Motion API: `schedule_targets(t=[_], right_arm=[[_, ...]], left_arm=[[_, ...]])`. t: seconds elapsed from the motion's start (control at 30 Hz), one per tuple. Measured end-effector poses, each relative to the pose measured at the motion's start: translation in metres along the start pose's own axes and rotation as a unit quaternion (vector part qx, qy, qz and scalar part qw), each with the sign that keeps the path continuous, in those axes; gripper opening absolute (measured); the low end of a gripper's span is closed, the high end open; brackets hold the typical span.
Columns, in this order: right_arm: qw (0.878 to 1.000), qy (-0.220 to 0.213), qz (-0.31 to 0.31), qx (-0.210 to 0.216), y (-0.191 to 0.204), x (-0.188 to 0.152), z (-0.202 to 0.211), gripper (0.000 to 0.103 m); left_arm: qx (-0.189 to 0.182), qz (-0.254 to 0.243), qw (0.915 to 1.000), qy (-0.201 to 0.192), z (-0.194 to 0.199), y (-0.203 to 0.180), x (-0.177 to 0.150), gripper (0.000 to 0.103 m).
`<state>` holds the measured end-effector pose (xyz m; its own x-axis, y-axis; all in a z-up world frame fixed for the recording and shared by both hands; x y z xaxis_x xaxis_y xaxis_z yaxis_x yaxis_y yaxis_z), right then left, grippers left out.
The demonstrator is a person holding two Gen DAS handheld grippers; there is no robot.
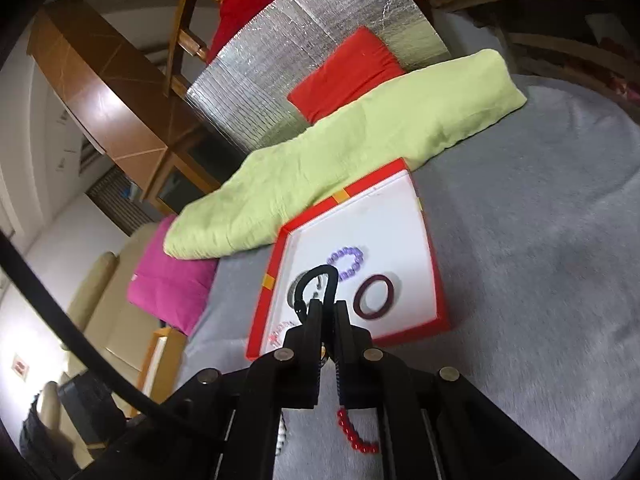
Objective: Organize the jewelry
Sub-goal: 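Carry the pink strand and black clip over the red box with both tools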
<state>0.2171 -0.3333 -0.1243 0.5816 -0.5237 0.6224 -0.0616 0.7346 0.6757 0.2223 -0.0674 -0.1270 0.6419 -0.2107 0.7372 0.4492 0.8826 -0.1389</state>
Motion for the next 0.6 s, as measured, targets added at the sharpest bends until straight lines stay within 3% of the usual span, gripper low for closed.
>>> schedule_targets(t=[0.17,0.43,0.6], right_arm=[[0.999,0.009,-0.027,0.020,-0.012,0.014,-0.011,0.006],[1.000,0.009,-0.016,0.004,-0.012,0.025,-0.020,0.006],[1.000,0.006,-0.008,-0.014,-0.015,0.029,-0.023,0.006]], left_arm=[[-0.006,-0.005,1.0000,-0.001,-0.002,-0.004,0.011,0.007],[-0.035,-0.020,0.9989,-0.023,-0.008,-0.026,0.068,0.007],[-0.062,-0.014,0.9972,-0.039,-0.020,-0.033,0.086,0.007]])
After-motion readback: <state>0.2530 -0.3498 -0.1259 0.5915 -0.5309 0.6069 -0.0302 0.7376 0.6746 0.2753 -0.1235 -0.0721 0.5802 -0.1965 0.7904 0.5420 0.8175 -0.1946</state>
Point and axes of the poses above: each gripper's, at about its wrist camera, not at the fingertips, and z roughly against the way its jaws point, y to its left, x to its top, the point moved 1 cm from there along -z, roughly the way its jaws point, and after that the axes turned 5 degrees about x, right-handed, at the moved point
